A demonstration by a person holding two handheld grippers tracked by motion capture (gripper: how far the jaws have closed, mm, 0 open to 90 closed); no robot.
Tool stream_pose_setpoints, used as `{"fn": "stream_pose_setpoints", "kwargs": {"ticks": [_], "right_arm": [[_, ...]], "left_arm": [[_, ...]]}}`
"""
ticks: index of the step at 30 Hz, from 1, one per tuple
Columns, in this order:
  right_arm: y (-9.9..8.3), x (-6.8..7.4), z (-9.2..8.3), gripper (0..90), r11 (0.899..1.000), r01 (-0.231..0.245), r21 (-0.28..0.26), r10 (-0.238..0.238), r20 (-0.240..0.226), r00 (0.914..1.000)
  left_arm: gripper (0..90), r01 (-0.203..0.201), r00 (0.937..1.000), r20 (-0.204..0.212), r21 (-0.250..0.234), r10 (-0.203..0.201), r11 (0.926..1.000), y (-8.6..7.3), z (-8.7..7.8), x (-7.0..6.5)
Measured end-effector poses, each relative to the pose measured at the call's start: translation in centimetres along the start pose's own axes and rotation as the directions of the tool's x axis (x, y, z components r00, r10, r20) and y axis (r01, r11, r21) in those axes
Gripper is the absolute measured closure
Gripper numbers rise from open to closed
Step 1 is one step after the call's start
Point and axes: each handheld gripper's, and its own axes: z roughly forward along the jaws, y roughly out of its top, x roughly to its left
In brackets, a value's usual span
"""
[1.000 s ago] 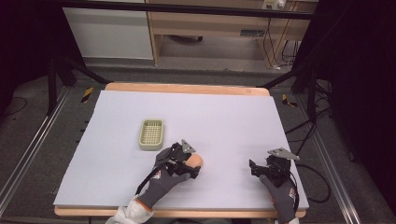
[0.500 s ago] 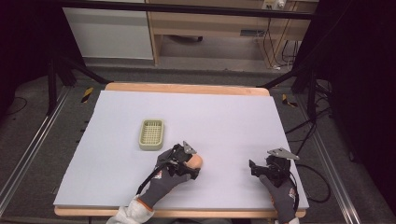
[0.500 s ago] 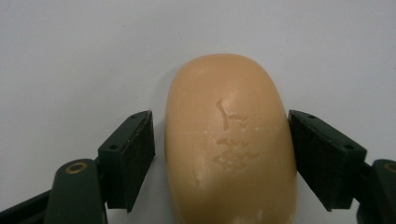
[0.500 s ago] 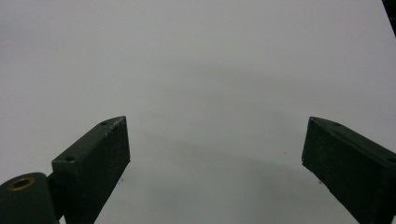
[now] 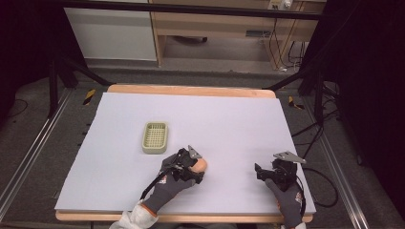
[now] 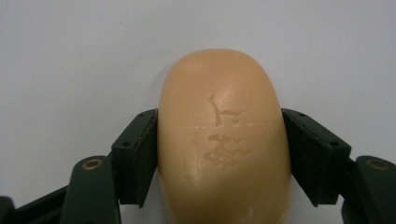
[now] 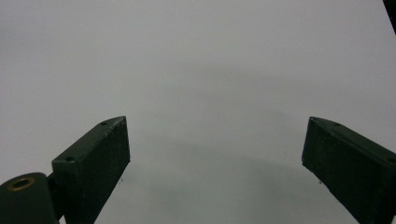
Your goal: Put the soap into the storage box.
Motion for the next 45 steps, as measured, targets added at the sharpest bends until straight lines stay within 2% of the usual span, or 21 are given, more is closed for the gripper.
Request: {"fn": "stream_pose_setpoints", "kwargs": {"ticks": [10, 16, 19, 27, 45], "right_arm": [[0.0, 0.1, 0.1, 8.1, 1.0, 0.003, 0.006, -0.003, -0.003, 1.0], [0.0, 0.0, 0.1, 8.0, 1.0, 0.0, 0.001, 0.0, -0.006, 1.0], [0.0, 0.0, 0.1, 8.1, 1.0, 0.004, 0.006, -0.004, -0.006, 1.0], [0.0, 0.0, 0.1, 8.1, 1.0, 0.001, 0.001, -0.001, -0.006, 1.0], [0.0, 0.0, 0.0, 8.1, 1.0, 0.005, -0.001, -0.005, -0.007, 1.0]], "left_arm": [[31.5, 0.0, 1.0, -0.005, -0.004, 0.0, 1.0, 0.0, 0.0, 0.0], [31.6, 0.0, 1.0, 0.007, 0.002, 0.0, 1.0, -0.1, -0.4, 0.3], [31.7, 0.017, 0.9998, 0.011, -0.021, -0.017, 0.9996, -0.2, -1.1, 0.6], [31.7, 0.028, 0.9995, 0.018, -0.058, -0.027, 0.9979, -0.1, -2.7, 1.0], [31.8, 0.041, 0.9991, 0.009, -0.091, -0.04, 0.995, -0.5, -4.9, 1.9]]}}
